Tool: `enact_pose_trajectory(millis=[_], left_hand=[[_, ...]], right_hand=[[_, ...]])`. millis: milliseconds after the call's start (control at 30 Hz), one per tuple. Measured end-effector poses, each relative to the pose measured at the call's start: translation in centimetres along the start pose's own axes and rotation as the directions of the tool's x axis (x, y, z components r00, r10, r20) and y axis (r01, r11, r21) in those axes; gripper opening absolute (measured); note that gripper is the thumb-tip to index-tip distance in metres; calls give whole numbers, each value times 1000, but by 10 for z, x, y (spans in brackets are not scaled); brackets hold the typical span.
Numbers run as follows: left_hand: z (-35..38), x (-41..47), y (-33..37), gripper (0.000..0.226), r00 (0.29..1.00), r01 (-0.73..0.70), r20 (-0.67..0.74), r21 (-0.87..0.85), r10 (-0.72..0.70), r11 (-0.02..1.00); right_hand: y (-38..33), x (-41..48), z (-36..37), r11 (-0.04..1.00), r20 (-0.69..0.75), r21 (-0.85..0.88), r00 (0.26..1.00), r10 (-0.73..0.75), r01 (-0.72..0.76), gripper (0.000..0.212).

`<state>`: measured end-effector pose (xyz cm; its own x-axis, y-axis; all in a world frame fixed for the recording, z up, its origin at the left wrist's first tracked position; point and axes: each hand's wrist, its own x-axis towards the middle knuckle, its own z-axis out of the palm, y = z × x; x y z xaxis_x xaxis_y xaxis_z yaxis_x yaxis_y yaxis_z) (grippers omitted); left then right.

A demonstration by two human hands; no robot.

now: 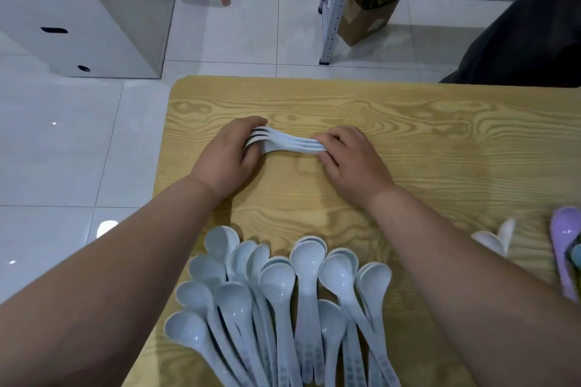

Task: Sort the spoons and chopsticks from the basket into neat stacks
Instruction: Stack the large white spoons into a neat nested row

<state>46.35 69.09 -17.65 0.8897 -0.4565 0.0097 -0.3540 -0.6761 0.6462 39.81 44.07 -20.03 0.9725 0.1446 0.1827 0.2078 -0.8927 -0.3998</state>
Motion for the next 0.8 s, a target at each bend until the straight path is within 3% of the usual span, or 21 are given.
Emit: enact_pose_trajectory(millis=[200, 400, 633, 800], left_hand=[[12, 0, -6, 49, 995, -76, -58, 48, 79, 996], [12, 1, -10, 40, 984, -150, -84, 85, 157, 985], [9, 0, -9, 39, 969, -244, -21, 91, 247, 965], [9, -3, -12, 54, 969, -246, 11, 69, 246, 967]], right_hand=[[0, 1, 8, 998, -59, -4, 996, 60, -60, 38], [-3, -1, 8, 998, -113, 3, 992, 55, -55, 37], [-5, -4, 6, 1000, -101, 4, 995, 3, -3, 34], [-8, -5, 3, 1000, -57, -17, 998, 6, -7, 47]])
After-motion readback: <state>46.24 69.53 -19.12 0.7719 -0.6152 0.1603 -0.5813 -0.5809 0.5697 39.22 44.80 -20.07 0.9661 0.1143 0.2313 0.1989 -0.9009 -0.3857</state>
